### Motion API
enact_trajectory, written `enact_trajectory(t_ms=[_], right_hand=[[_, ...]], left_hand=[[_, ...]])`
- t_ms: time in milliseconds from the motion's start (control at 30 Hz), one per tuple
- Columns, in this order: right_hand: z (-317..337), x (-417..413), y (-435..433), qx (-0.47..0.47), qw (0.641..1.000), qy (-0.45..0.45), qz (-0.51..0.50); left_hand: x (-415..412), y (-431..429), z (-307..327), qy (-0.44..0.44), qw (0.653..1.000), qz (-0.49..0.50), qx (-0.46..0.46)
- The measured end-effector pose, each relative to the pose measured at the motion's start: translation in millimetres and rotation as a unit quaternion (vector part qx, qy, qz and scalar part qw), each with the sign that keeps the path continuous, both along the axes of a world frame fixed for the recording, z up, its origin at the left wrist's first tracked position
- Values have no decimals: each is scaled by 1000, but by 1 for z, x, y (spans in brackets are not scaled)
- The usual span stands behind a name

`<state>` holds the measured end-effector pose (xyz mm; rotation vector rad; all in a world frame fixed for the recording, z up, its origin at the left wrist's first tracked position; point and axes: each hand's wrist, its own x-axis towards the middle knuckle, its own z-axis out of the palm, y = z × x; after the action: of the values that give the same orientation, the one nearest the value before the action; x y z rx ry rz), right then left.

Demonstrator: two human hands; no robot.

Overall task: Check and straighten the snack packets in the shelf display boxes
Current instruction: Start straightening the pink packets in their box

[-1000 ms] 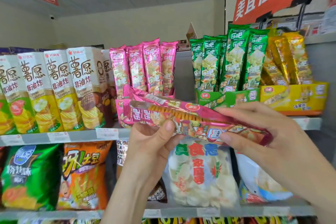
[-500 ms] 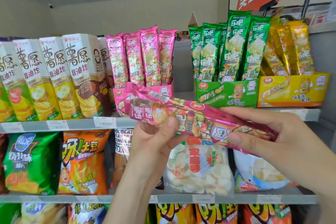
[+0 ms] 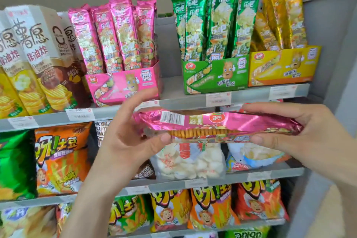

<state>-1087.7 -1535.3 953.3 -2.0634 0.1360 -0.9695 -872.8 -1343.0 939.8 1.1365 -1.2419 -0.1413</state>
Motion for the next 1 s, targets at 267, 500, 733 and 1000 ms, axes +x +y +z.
enact_trajectory(t_ms=[267,500,733,1000], right_hand=[[-48,-68,8,77,990,73,-95],[-103,-101,58,112,954,181,-211],[-198,-121,94,122,908,307,-259],[-329,-119,86,117,871,419,-230]], left_hand=[[-27,-6,-49,-102,985,32,138],[-27,-14,-115,-144,949,-81,269],[-41,-11,-207,-287,857,-164,396],[-60,-11,-341,-273,758,-225,547]])
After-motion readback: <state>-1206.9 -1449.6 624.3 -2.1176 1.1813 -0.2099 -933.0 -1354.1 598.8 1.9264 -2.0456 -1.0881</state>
